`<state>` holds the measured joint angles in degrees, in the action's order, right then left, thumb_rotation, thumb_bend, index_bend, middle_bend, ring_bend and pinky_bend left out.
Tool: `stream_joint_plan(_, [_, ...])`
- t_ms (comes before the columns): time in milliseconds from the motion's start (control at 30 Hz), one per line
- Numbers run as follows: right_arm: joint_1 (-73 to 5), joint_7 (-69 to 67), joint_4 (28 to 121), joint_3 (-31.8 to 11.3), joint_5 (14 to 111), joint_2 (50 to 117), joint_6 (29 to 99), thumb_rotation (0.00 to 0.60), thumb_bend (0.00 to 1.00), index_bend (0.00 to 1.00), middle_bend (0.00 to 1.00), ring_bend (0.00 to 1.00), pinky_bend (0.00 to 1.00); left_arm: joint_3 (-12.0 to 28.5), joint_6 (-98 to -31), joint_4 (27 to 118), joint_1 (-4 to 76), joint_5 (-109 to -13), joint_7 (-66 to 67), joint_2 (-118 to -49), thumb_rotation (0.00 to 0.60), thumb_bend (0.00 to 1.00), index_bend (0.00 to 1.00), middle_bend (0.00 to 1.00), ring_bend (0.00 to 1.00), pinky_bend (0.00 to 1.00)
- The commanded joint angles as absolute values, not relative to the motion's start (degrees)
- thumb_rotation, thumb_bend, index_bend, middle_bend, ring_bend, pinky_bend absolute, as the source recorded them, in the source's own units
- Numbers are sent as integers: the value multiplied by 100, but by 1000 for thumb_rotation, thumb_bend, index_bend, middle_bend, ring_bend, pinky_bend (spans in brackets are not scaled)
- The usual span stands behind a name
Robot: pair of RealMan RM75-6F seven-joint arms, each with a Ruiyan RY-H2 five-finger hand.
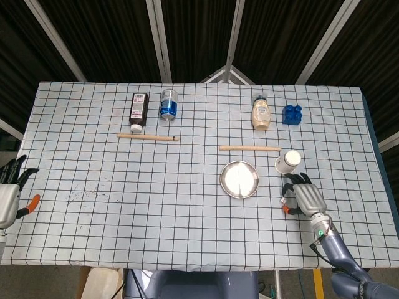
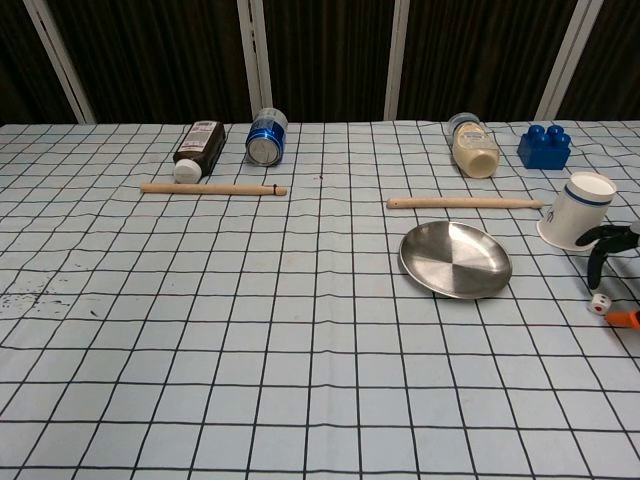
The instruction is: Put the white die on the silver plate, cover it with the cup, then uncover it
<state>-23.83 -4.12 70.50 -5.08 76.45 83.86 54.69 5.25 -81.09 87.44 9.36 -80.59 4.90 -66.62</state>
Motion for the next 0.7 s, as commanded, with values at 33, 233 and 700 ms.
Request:
stream_joint_plan(33, [-2389,-418,7015,-489,7669,8404,5477,600,268,483,154,129,0,522,-8102,8748,940,-8055,507,-6668,600,468,237,0,0,98])
stream_joint_plan(233, [-2418,-406,6984,-490,7695,8442,5509,600,271,488,154,129,0,530,-8113,8750,938,-8041,510,-6670,600,468,237,0,0,98])
stream_joint_plan(700, [-2498,-339,6984,-503,7646,8463,5465,600,290,519,166,129,0,518,-8110,8726,949,-8061,518,-6686,600,468,240,0,0,98])
